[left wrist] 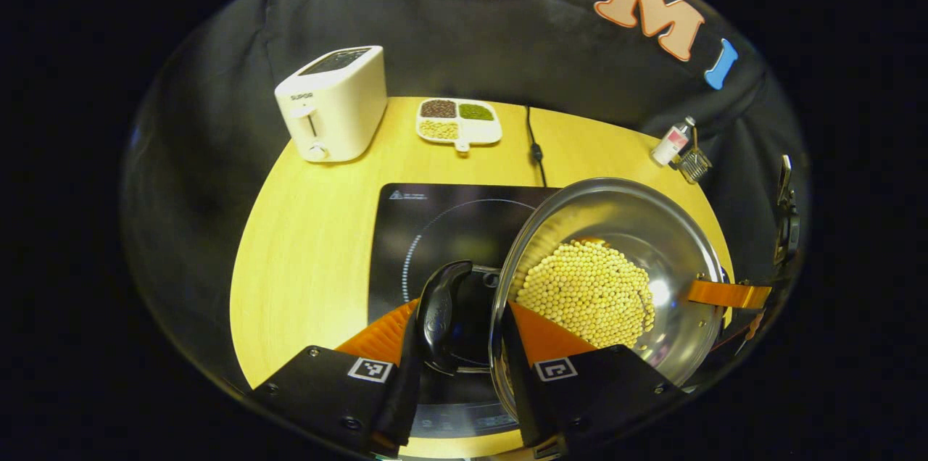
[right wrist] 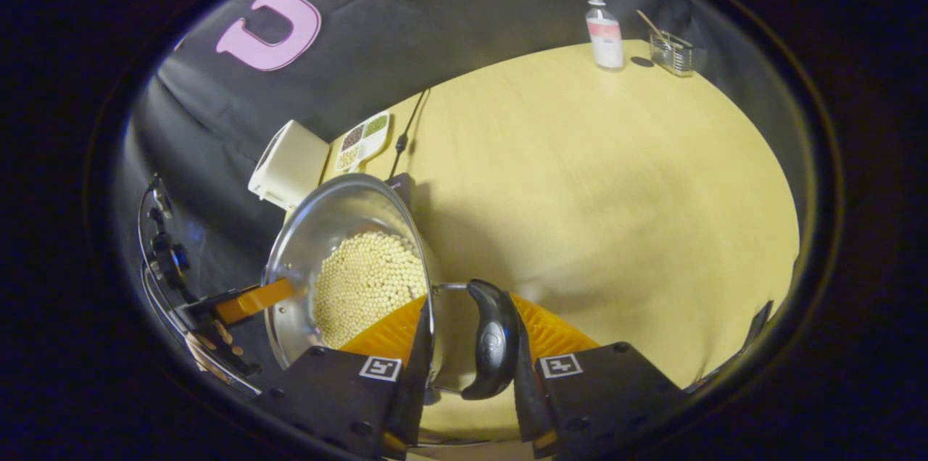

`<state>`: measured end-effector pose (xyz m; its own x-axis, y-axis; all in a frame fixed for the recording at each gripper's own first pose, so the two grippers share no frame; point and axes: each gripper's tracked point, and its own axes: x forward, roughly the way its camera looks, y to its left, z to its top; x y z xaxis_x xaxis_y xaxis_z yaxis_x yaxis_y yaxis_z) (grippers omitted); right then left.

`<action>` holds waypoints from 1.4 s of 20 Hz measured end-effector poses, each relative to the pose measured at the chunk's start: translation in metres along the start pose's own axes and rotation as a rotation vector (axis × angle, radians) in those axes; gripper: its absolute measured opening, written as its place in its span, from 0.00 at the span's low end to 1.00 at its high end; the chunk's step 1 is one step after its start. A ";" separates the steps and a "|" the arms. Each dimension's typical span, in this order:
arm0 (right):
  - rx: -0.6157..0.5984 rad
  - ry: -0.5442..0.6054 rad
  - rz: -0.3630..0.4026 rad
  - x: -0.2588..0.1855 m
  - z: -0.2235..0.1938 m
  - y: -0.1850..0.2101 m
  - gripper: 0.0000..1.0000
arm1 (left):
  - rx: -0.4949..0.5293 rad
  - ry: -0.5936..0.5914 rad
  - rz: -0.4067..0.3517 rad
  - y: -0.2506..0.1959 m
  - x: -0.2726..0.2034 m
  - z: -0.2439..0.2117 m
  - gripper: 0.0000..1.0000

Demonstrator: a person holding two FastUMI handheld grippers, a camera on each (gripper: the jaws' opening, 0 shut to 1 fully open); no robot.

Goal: First push the handle of the pot to place it horizontally, then grasp the pot with both hands and set it on the induction cooktop.

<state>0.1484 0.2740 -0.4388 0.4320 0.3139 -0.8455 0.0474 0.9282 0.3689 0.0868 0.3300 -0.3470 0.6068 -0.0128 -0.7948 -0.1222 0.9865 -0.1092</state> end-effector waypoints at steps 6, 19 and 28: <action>-0.025 -0.037 0.004 0.030 0.007 0.042 0.54 | -0.021 -0.046 0.045 0.047 0.006 0.010 0.57; -0.019 -0.065 0.008 0.063 0.014 0.062 0.48 | 0.034 -0.110 0.095 0.075 0.014 0.034 0.60; 0.021 -0.096 0.044 0.058 0.018 0.054 0.79 | -0.025 -0.182 0.133 0.082 0.000 0.037 0.83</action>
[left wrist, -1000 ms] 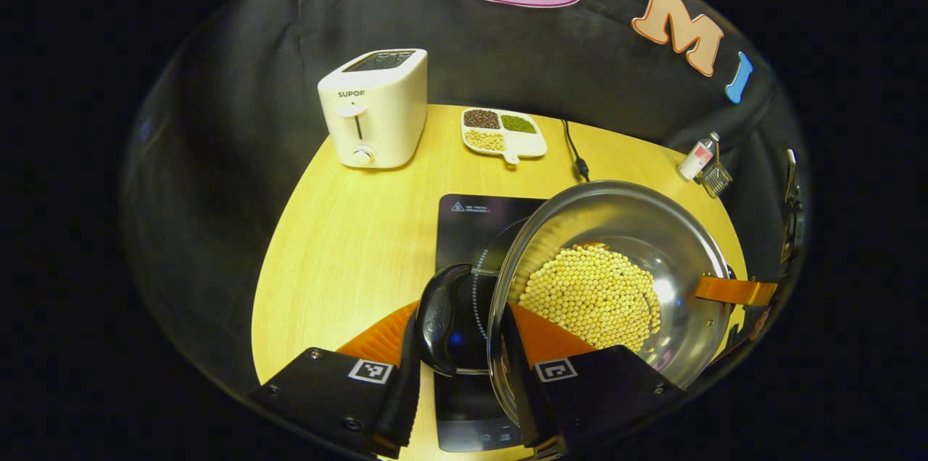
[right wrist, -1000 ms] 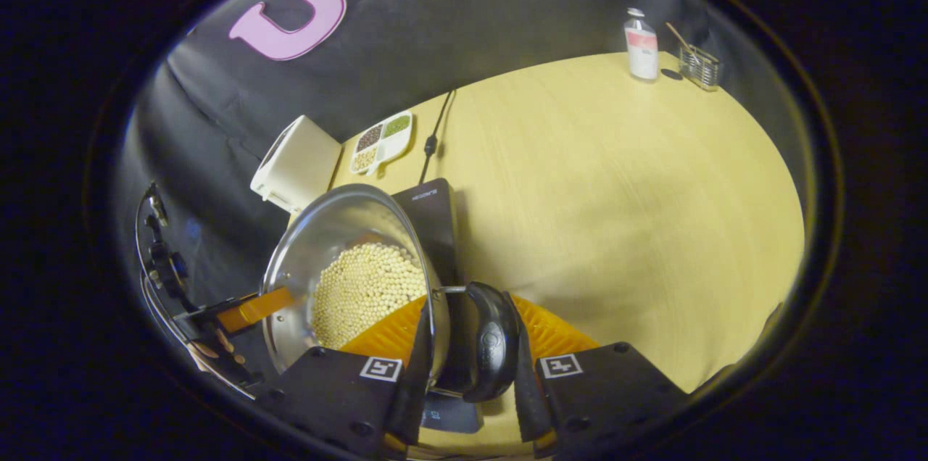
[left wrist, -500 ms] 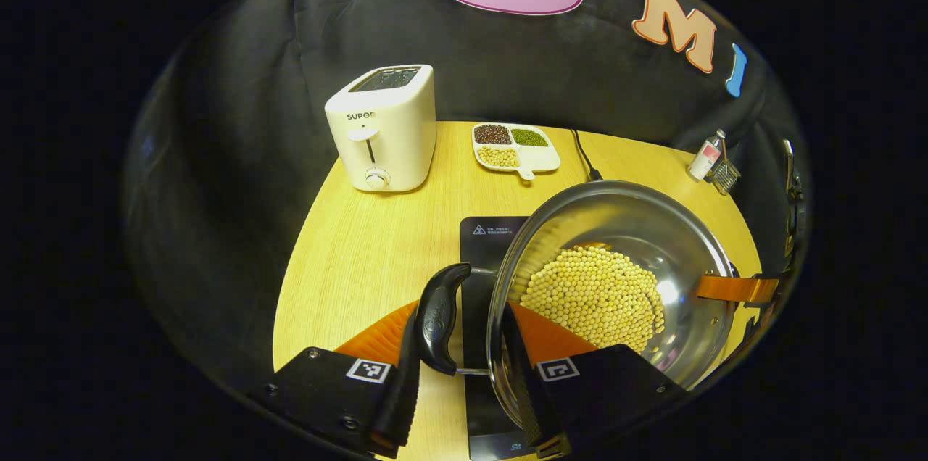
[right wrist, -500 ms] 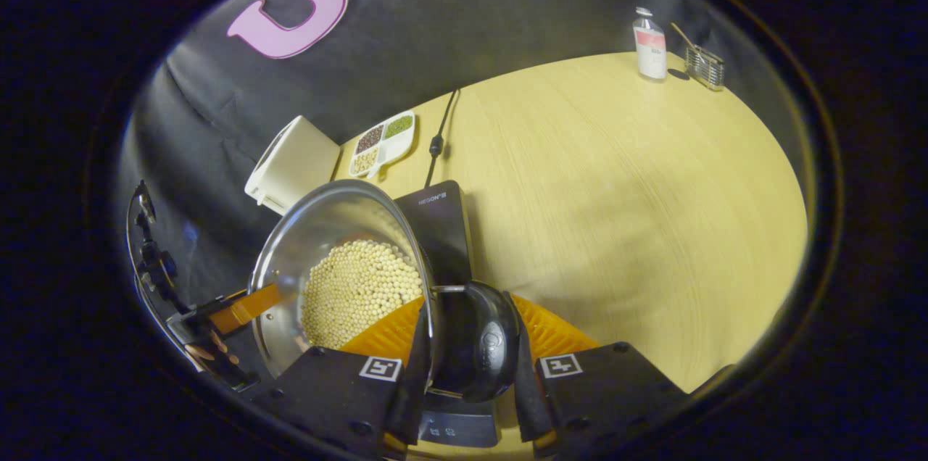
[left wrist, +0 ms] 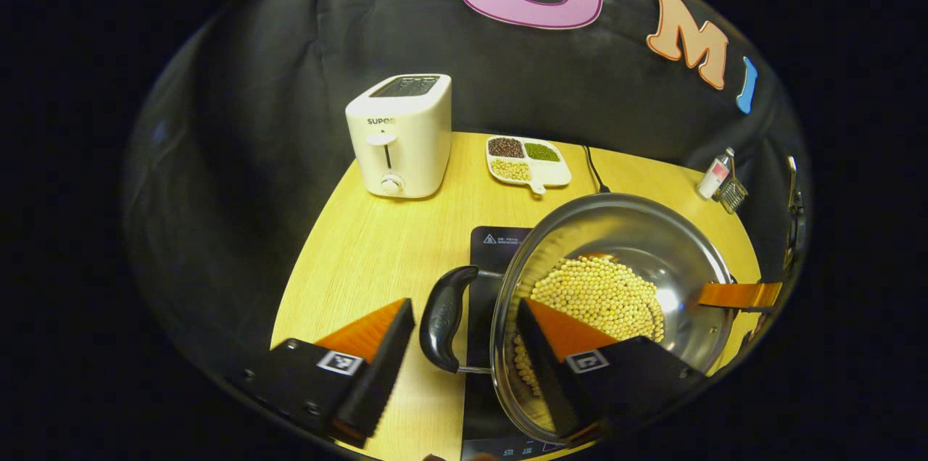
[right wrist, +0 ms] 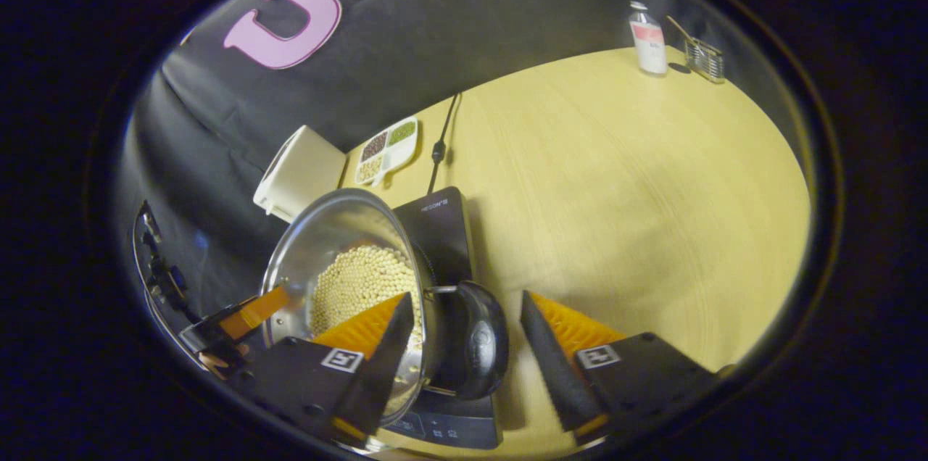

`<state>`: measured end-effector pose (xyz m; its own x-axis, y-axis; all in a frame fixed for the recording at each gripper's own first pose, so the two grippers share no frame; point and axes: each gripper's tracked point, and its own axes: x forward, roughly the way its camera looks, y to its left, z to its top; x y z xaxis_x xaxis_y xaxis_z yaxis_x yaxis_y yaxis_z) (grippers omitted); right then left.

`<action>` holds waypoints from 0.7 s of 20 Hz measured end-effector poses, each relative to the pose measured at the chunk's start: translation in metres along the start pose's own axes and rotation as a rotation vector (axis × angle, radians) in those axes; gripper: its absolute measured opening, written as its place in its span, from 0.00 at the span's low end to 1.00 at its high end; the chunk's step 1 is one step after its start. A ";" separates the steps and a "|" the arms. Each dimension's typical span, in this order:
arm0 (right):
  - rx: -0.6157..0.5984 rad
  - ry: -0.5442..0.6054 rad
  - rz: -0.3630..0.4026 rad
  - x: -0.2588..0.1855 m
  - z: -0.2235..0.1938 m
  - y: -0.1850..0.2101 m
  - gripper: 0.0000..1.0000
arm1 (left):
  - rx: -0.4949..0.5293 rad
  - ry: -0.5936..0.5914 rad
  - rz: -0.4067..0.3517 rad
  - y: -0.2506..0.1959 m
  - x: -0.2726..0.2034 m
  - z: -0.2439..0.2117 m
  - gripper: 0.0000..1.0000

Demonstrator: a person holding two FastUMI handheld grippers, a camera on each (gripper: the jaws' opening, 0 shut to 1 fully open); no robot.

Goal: First push the handle of the pot to place it horizontally, then grasp the pot with both hands and set it on the induction cooktop.

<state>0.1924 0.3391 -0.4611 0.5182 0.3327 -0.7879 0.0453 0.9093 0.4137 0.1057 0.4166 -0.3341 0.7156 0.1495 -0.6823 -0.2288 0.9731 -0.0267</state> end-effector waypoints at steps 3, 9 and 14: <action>-0.009 -0.091 0.018 -0.017 0.021 -0.004 0.94 | -0.021 -0.048 0.000 0.000 -0.013 0.007 0.97; -0.041 -0.270 0.063 -0.080 0.056 -0.003 0.92 | 0.011 -0.151 -0.008 -0.028 -0.058 0.036 0.96; -0.107 -0.397 0.032 -0.148 0.082 -0.024 0.92 | 0.047 -0.244 -0.006 -0.074 -0.107 0.057 0.96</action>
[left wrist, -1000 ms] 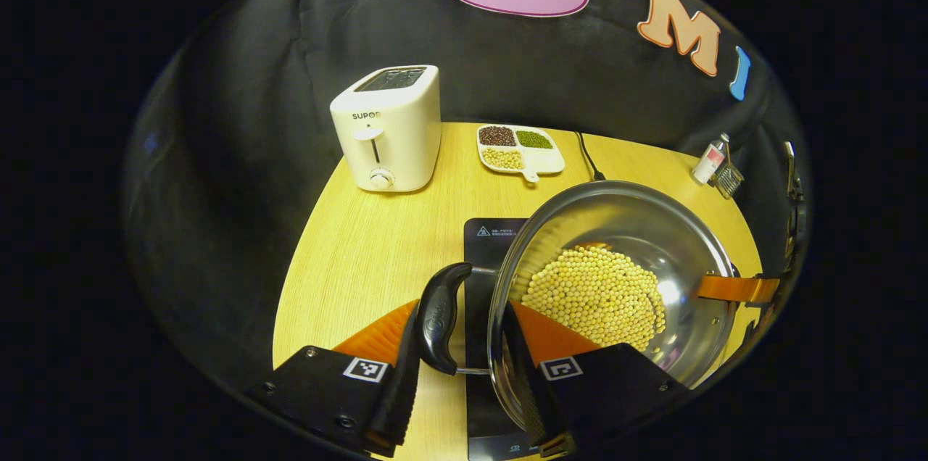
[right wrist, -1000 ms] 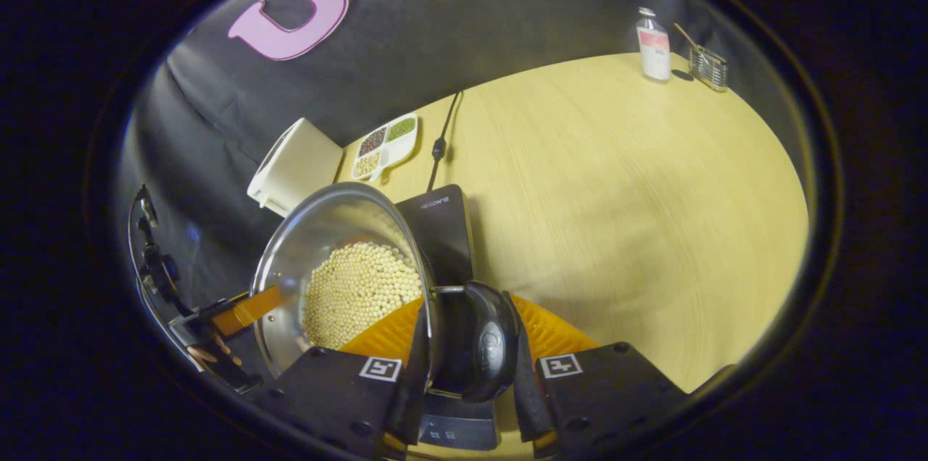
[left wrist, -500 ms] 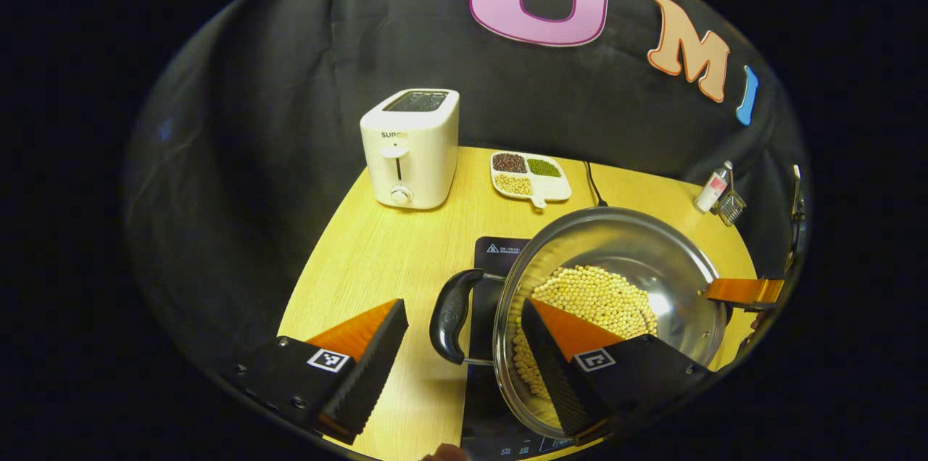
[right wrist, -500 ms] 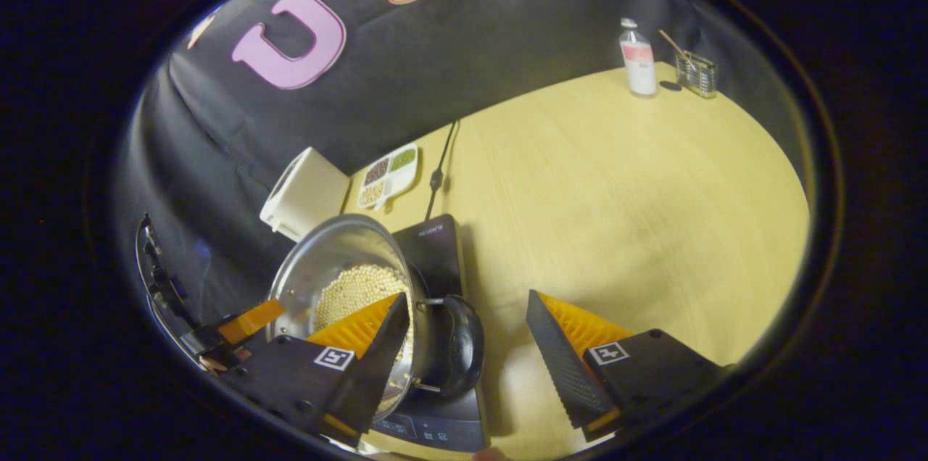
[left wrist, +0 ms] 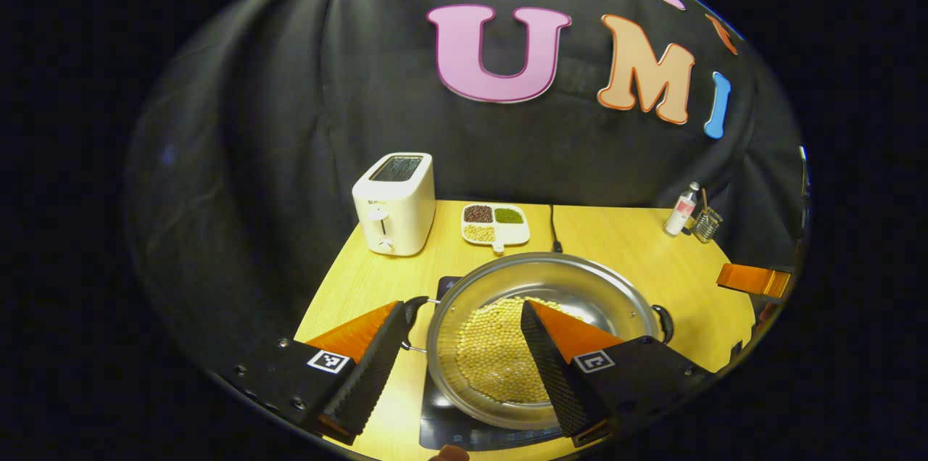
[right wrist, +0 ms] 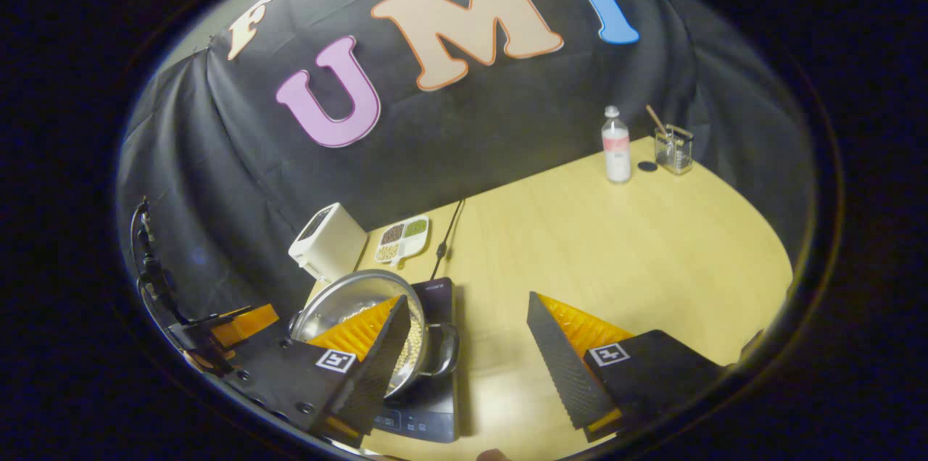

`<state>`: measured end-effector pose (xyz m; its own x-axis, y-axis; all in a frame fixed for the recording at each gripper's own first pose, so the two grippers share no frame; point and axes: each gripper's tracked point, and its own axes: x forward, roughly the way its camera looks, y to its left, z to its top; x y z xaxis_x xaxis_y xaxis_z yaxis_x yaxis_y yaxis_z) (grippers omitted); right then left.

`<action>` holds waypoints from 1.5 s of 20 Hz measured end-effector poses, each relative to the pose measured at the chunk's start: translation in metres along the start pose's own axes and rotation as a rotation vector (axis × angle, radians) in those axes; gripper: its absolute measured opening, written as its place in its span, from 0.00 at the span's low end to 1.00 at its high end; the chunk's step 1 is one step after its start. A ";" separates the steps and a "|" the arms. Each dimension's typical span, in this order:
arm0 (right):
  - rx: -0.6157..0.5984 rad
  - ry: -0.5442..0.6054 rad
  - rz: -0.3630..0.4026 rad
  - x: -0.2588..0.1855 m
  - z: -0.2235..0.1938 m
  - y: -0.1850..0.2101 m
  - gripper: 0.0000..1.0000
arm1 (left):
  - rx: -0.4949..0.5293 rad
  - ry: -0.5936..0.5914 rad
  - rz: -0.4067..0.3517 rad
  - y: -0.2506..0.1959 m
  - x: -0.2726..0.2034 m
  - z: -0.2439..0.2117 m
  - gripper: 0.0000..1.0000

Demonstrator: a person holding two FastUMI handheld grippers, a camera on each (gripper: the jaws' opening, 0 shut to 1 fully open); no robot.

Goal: First push the handle of the pot to place it horizontally, then grasp the pot with both hands and set it on the induction cooktop.

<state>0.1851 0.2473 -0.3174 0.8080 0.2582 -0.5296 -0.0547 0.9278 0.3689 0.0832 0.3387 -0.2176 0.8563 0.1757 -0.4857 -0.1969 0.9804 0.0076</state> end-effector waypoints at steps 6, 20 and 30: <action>-0.144 -0.158 0.031 -0.087 0.074 -0.030 1.00 | -0.014 -0.131 -0.003 -0.102 -0.071 0.051 0.96; -0.294 -0.438 0.084 -0.259 0.172 -0.126 0.91 | 0.027 -0.511 0.030 -0.287 -0.201 0.104 0.92; -0.284 -0.486 0.070 -0.296 0.179 -0.157 0.92 | 0.051 -0.515 -0.010 -0.336 -0.208 0.098 0.92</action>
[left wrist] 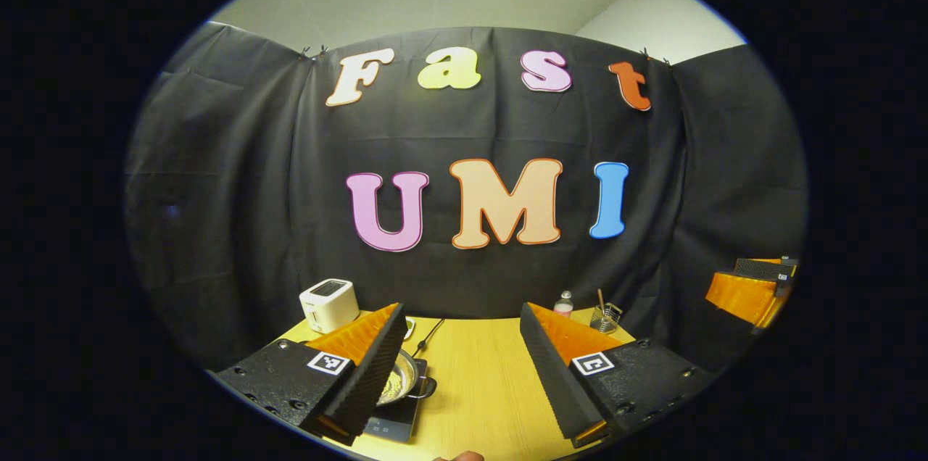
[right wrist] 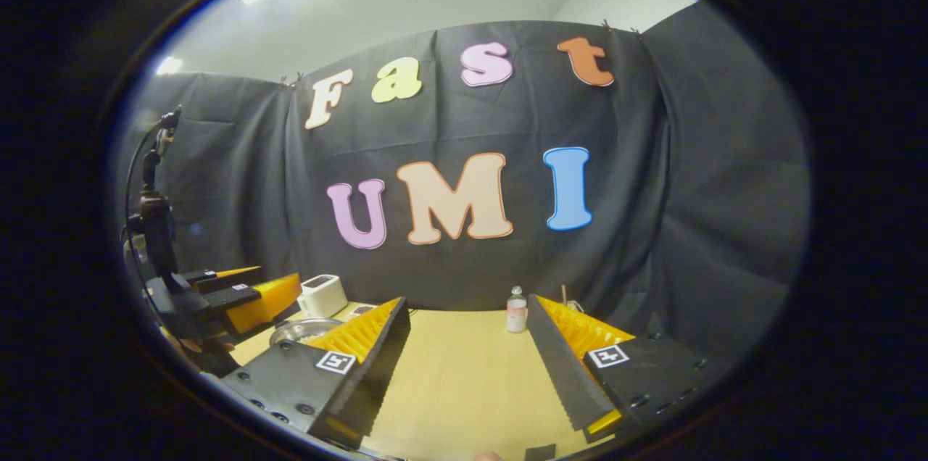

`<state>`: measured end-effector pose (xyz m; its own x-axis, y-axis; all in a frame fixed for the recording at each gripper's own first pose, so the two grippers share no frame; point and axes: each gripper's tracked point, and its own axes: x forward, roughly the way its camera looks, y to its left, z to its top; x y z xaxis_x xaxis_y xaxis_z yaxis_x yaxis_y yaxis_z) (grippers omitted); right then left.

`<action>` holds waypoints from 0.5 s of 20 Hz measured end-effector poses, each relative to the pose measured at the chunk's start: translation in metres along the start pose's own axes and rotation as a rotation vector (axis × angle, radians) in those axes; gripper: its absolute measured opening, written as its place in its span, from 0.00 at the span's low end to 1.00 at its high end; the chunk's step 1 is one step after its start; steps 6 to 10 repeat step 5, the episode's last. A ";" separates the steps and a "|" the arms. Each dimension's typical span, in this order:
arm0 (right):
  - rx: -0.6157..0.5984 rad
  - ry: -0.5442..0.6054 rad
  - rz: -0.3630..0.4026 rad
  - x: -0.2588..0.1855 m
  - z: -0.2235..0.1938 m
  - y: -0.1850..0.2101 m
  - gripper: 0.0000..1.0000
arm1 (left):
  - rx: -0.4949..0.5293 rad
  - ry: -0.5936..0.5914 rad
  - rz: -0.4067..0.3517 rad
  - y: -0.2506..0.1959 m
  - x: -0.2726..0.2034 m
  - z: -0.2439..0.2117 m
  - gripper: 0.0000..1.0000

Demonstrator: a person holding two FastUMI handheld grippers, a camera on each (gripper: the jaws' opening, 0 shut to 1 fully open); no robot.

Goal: First push the handle of the pot to place it horizontally, then grasp the pot with both hands and set it on the induction cooktop.

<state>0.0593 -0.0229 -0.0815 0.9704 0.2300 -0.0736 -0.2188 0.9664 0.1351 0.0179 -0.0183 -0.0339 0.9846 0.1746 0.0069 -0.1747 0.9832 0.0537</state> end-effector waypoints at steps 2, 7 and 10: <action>0.002 -0.007 0.000 -0.002 0.002 -0.004 0.92 | 0.000 0.001 -0.006 -0.004 -0.001 -0.002 0.92; 0.003 -0.010 -0.003 -0.005 0.001 -0.008 0.92 | 0.006 0.002 -0.011 -0.010 0.000 -0.005 0.96; 0.003 -0.010 -0.003 -0.005 0.001 -0.008 0.92 | 0.006 0.002 -0.011 -0.010 0.000 -0.005 0.96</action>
